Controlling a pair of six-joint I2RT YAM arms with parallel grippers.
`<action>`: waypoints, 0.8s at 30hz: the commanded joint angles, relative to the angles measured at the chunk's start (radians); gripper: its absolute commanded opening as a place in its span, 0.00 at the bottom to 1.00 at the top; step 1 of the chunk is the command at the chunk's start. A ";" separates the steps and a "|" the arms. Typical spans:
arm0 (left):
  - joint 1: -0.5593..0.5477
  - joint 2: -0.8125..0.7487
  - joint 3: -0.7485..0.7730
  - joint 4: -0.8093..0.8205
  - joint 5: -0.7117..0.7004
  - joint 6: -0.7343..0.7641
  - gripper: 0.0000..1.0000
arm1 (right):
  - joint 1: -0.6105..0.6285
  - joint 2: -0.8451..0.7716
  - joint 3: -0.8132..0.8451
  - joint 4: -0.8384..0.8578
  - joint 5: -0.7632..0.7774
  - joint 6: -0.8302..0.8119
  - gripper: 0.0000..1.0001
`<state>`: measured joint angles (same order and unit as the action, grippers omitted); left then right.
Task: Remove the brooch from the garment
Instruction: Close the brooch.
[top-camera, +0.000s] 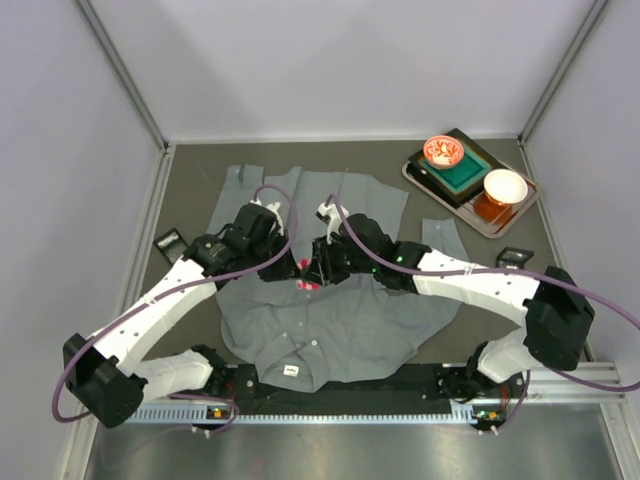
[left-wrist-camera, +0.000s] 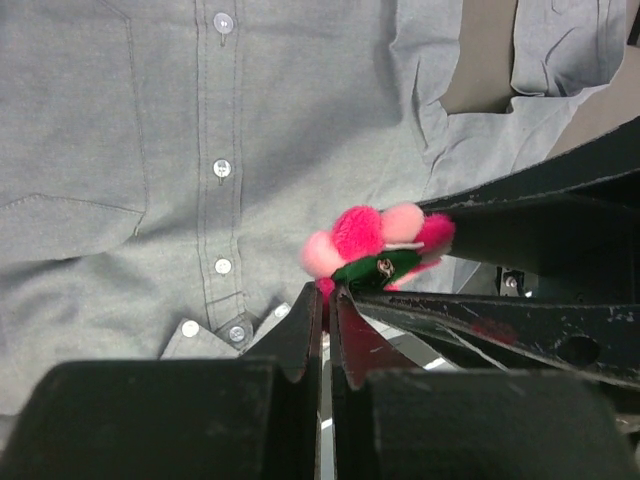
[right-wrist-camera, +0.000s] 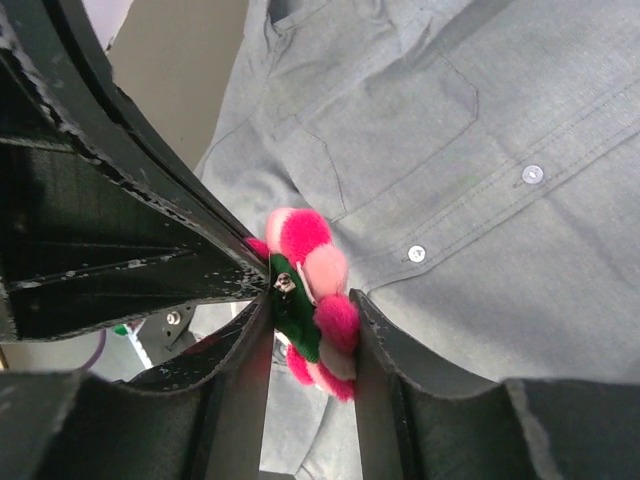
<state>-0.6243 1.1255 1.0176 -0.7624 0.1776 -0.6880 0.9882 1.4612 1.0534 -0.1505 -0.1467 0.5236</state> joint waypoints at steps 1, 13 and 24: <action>-0.018 -0.036 0.029 0.169 0.077 -0.085 0.00 | 0.038 -0.024 -0.038 0.104 0.032 0.006 0.36; -0.017 -0.081 -0.048 0.221 0.073 -0.033 0.00 | -0.083 -0.139 -0.240 0.350 -0.175 0.117 0.54; -0.011 -0.135 -0.131 0.348 0.183 -0.015 0.00 | -0.235 -0.288 -0.398 0.526 -0.401 0.174 0.66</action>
<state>-0.6369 1.0077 0.9104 -0.5297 0.2821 -0.7082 0.7708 1.2228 0.6617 0.2504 -0.4442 0.6830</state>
